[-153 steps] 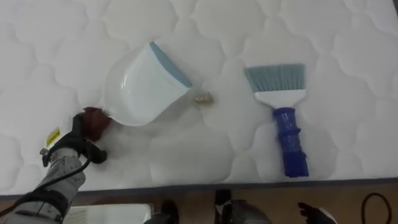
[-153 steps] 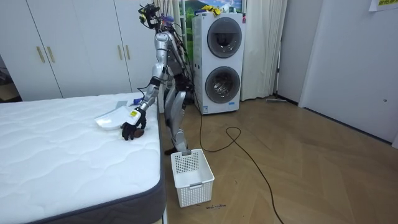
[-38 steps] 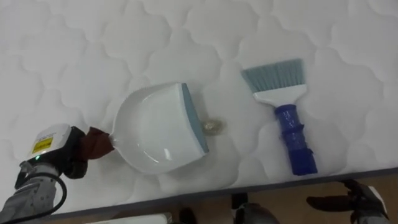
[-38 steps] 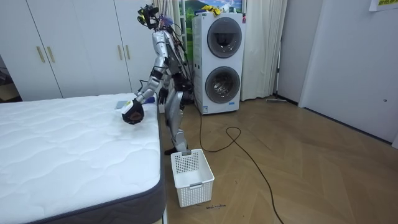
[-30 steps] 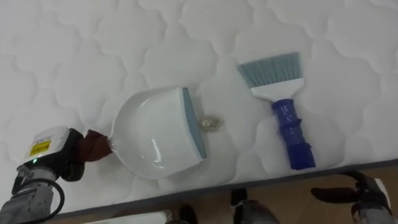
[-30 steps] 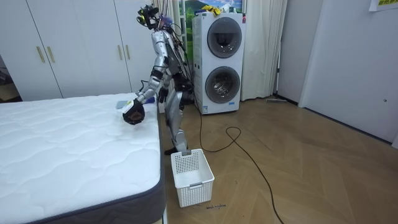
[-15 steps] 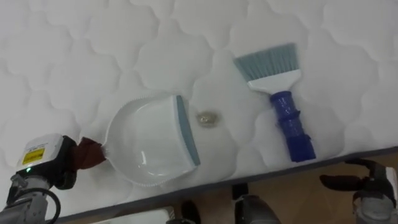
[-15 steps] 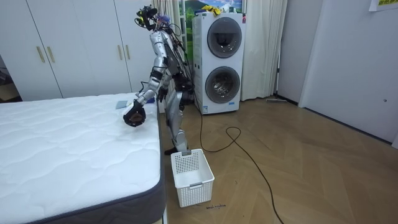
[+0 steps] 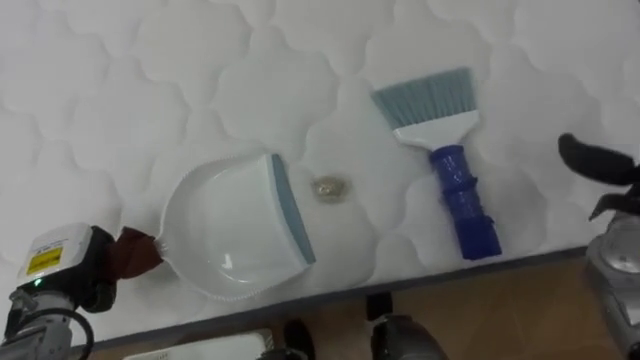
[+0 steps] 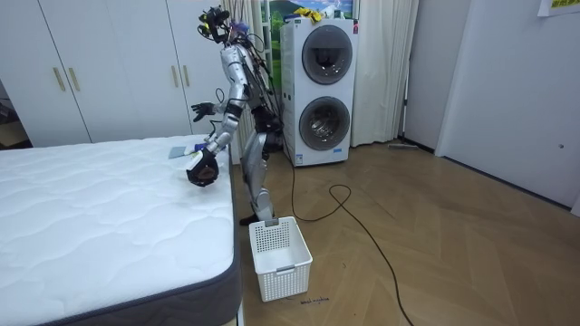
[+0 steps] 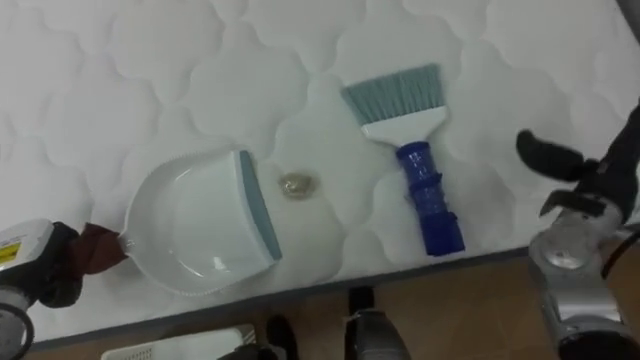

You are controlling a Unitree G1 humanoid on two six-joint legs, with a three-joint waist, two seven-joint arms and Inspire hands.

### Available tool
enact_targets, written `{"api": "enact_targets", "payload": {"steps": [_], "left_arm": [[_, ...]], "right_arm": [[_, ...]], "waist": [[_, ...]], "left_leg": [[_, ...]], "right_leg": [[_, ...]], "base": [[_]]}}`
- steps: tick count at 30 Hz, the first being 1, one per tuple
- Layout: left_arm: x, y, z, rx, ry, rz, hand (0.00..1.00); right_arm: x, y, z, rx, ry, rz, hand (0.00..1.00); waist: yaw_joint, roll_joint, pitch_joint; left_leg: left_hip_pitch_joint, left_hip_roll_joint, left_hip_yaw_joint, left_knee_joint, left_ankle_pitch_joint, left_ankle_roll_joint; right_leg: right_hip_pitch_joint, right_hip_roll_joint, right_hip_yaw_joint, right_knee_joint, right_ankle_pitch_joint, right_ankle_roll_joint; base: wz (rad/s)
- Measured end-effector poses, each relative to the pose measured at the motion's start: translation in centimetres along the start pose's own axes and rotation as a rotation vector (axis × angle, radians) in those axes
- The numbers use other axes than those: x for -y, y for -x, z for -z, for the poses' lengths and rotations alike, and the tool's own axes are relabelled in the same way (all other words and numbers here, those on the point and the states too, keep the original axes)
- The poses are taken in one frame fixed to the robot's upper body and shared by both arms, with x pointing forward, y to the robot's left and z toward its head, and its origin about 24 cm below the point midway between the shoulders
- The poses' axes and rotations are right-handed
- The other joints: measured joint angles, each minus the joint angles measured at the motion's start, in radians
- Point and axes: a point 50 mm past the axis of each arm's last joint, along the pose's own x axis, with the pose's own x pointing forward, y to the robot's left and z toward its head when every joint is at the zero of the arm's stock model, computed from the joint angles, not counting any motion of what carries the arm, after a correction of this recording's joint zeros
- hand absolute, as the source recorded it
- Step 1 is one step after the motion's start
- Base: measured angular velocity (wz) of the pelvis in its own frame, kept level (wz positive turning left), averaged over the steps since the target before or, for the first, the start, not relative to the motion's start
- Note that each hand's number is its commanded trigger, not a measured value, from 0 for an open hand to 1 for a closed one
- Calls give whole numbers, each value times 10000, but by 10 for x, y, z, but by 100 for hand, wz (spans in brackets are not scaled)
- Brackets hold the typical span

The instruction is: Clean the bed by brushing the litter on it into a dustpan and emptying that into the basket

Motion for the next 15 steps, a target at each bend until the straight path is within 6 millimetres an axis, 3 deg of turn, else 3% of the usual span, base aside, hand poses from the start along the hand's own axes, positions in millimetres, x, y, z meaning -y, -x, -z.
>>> {"api": "enact_targets", "payload": {"steps": [6, 15], "left_arm": [[6, 0, 1, -379, 190, 746, 100], [5, -5, -3, -494, 422, 1408, 100]], "right_arm": [[-6, 9, 5, 2, 253, -679, 0], [-12, 14, 8, -58, 390, -1149, 0]], "waist": [[269, 6, -17], [303, 12, -20]], "left_leg": [[82, -29, -214, -84, -11, -14], [64, -42, -238, -60, -9, -9]], "right_leg": [[228, -73, -202, -140, -80, 51], [264, -189, -251, -109, -127, 86]], "base": [[11], [2]]}}
